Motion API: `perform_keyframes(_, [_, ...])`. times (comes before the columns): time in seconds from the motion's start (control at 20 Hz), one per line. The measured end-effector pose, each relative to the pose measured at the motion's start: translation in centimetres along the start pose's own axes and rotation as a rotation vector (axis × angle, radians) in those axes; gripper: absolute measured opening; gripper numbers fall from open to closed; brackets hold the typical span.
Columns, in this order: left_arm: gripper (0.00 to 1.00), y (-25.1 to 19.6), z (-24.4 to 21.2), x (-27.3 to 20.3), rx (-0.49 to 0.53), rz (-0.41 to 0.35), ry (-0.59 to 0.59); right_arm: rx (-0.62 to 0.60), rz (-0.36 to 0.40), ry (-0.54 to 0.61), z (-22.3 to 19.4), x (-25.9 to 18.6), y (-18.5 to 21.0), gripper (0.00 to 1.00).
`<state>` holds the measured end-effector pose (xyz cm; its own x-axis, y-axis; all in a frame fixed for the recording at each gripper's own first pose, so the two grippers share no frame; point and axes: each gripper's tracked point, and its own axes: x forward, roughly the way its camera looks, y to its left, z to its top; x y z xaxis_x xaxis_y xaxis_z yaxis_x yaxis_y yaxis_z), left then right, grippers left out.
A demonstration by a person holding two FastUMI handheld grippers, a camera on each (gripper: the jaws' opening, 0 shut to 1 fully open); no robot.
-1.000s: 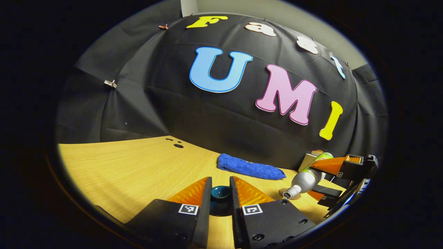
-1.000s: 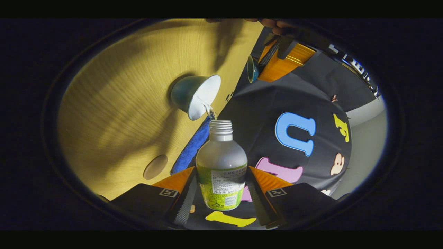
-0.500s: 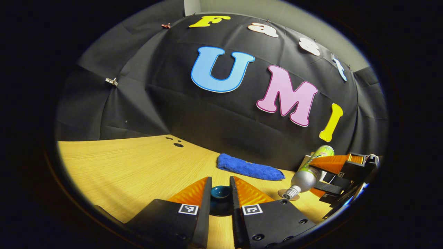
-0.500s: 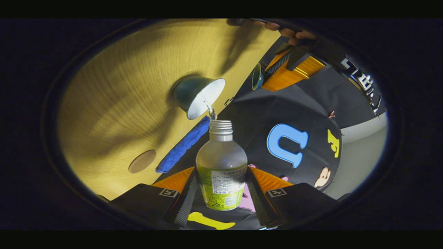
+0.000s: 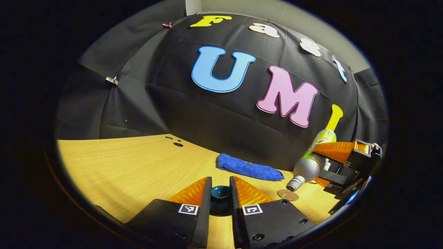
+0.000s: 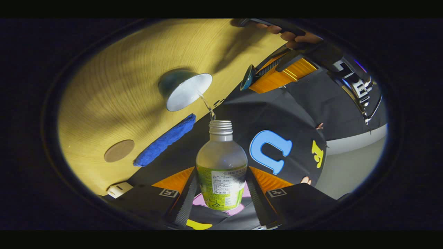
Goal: Open the teacup lid with one hand, grasp the water bottle and pour water into the teacup with the other hand; after pouring, place the water bottle on the coaster and then close the teacup lid.
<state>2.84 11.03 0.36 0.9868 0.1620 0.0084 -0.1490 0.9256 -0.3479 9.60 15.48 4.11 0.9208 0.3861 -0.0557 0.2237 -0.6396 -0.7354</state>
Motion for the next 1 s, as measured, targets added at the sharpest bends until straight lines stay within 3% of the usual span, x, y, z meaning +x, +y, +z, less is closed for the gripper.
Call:
perform_keyframes(0.7, [0.31,-0.1,0.0,-0.1,-0.008,0.001,0.0,0.002,-0.003,-0.011,0.5,-0.1,0.2,0.77])
perform_keyframes(0.85, [0.32,0.0,0.0,-0.1,-0.01,0.004,-0.002,0.17,0.071,-0.018,1.5,-0.6,2.6,0.77])
perform_keyframes(1.0, [0.32,0.0,0.0,-0.1,-0.007,0.008,-0.002,0.43,0.134,0.004,2.4,-1.2,4.3,0.77])
